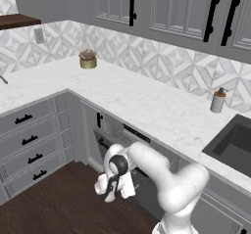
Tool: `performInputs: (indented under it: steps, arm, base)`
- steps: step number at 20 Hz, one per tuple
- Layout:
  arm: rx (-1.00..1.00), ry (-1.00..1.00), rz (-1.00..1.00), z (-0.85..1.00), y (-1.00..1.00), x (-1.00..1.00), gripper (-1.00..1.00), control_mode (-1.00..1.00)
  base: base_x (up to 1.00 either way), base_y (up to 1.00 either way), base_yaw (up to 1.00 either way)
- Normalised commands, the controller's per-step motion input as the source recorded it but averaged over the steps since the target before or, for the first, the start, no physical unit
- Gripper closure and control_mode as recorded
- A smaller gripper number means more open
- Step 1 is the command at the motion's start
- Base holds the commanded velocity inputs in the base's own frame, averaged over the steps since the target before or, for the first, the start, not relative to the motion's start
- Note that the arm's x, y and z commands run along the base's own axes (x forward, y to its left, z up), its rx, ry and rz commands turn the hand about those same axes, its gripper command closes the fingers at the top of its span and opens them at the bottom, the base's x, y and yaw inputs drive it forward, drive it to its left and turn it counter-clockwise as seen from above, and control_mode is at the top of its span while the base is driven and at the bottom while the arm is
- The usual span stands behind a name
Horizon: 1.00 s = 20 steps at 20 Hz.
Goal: Pick up the cup and bowl from the counter, place them in the dishwasher, and close the dishwasher door.
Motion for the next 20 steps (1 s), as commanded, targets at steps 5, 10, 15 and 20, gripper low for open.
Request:
performInputs:
  steps: [5, 10, 15, 20]
  arm:
    - [0.11, 0.28, 0.00, 0.00, -1.00, 1.00, -1.00, -1.00]
    - [0.08, 0.32, 0.01, -0.19, -1.00, 1.00, -1.00, -1.00]
    - [0.12, 0.34, 0.07, -0.39, -0.99, 1.00, -1.00, -1.00]
    - [0.17, 0.21, 0.04, -0.32, -0.43, 0.36, -1.00, -1.00]
  base:
    - [0.00, 0.00, 0.00]
    - [0.00, 0.00, 0.00]
    - [0.00, 0.00, 0.00]
    - [0.00, 0.00, 0.00]
